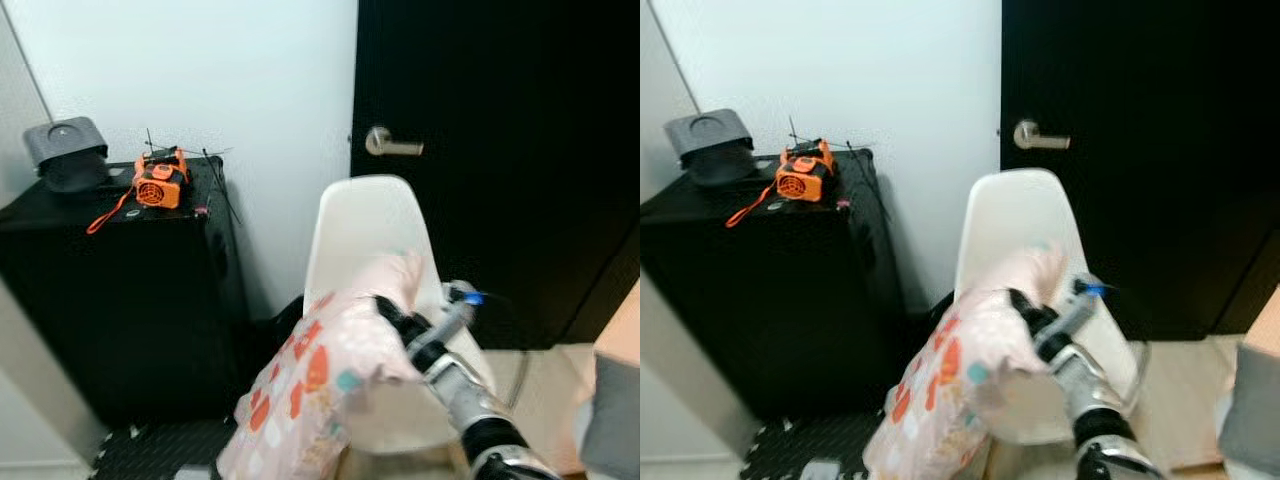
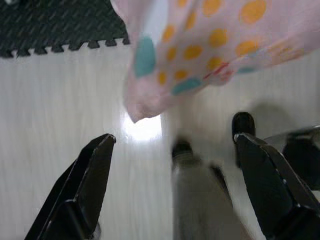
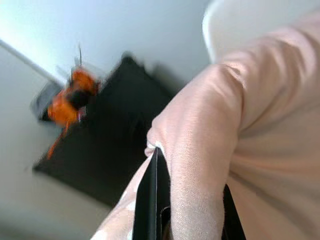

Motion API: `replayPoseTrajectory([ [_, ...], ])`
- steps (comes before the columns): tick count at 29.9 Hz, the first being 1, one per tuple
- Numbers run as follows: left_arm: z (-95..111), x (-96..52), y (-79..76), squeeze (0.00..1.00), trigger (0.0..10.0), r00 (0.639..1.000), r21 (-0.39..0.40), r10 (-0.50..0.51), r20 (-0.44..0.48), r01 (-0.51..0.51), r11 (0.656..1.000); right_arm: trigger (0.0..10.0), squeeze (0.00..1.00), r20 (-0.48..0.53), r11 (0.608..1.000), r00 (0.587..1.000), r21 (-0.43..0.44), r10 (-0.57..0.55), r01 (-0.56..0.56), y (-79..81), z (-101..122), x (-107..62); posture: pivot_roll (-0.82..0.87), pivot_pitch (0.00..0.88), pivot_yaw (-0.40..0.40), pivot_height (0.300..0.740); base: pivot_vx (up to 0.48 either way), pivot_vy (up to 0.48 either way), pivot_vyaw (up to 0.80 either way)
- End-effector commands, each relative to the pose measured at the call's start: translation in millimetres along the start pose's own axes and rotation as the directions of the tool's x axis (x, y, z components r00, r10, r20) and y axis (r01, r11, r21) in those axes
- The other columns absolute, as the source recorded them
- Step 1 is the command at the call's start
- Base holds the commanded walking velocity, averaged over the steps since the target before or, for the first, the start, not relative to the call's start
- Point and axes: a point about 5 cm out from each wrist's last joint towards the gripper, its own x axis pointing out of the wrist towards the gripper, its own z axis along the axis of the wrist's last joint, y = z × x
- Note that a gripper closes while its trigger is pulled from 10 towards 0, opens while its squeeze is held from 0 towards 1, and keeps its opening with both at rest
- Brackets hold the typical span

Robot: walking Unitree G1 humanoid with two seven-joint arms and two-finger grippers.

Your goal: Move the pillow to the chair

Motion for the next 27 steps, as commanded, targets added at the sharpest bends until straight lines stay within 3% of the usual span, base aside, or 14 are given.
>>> replayPoseTrajectory([
  [1, -12, -3.0, 6.5, 0.0, 10.0, 0.999, 0.002, 0.016, -0.044, -0.016, 1.0, 10.0, 0.0, 0.074, 1.0, 0.997, 0.001, 0.027, -0.027, 7.9, 9, 6.2, -0.13, 0.028, 0.035, 0.74, 0.379, 0.0, -0.8],
  [13, -13, -3.1, 6.7, 0.0, 10.0, 0.999, 0.002, 0.017, -0.045, -0.017, 1.0, 10.0, 0.0, 0.087, 1.0, 0.996, 0.003, 0.015, -0.016, 5.9, 14, 5.3, -0.13, 0.028, 0.036, 0.74, 0.317, 0.0, -0.8],
  [24, -10, -2.6, 7.3, 0.0, 10.0, 0.999, 0.007, 0.013, -0.039, -0.013, 1.0, 10.0, 0.0, 0.059, 0.999, 0.998, -0.019, 0.036, -0.035, 9.2, 6, 6.0, -0.13, 0.03, 0.042, 0.74, 0.0, 0.0, -0.8],
  [27, -11, -2.7, 7.2, 0.0, 10.0, 0.999, 0.011, 0.012, -0.043, -0.012, 1.0, 10.0, 0.0, 0.025, 0.998, 0.998, -0.027, 0.056, -0.055, 13.3, -4, 6.9, -0.13, 0.03, 0.041, 0.74, 0.0, -0.46, 0.0],
])
